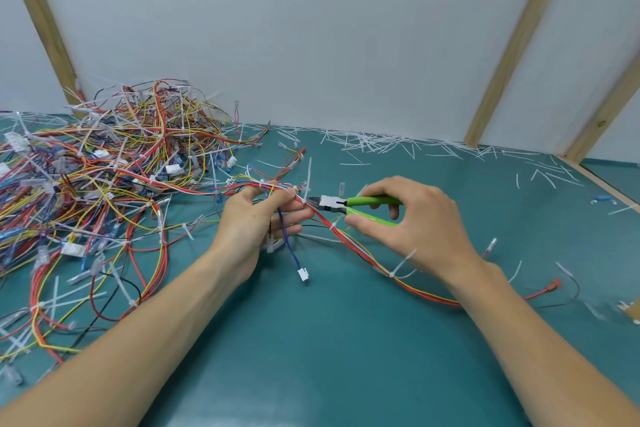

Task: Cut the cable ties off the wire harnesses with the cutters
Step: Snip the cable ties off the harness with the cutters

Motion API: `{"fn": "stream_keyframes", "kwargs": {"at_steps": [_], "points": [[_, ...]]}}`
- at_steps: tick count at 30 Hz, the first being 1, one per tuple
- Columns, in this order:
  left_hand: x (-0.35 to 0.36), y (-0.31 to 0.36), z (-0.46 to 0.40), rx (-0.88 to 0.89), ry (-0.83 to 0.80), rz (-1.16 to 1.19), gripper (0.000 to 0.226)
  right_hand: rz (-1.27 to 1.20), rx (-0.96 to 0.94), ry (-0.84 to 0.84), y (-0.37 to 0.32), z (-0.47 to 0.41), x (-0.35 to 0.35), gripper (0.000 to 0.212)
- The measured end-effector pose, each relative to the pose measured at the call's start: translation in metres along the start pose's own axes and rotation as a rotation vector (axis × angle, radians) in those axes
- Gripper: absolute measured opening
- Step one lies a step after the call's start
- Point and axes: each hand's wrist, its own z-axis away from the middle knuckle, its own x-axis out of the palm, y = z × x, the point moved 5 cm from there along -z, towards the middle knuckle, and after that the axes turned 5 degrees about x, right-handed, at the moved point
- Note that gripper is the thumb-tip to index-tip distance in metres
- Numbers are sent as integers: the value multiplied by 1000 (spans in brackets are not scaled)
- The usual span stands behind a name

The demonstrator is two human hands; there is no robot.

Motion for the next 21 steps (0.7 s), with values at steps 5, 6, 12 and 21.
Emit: {"fn": "stream_keyframes", "kwargs": {"at_steps": [5, 6, 12, 21], "points": [[0, 1, 0, 27, 35, -17, 22, 43, 7, 31, -3, -1, 0, 38], [0, 1, 0, 32, 42, -18, 24, 46, 10, 35, -3, 0, 0, 38], [1, 1, 1, 42, 62, -36, 35, 65, 32, 28, -6, 1, 4, 41], [3, 0, 4, 36, 54, -54, 28, 91, 34, 28, -9, 3, 7, 45]]}}
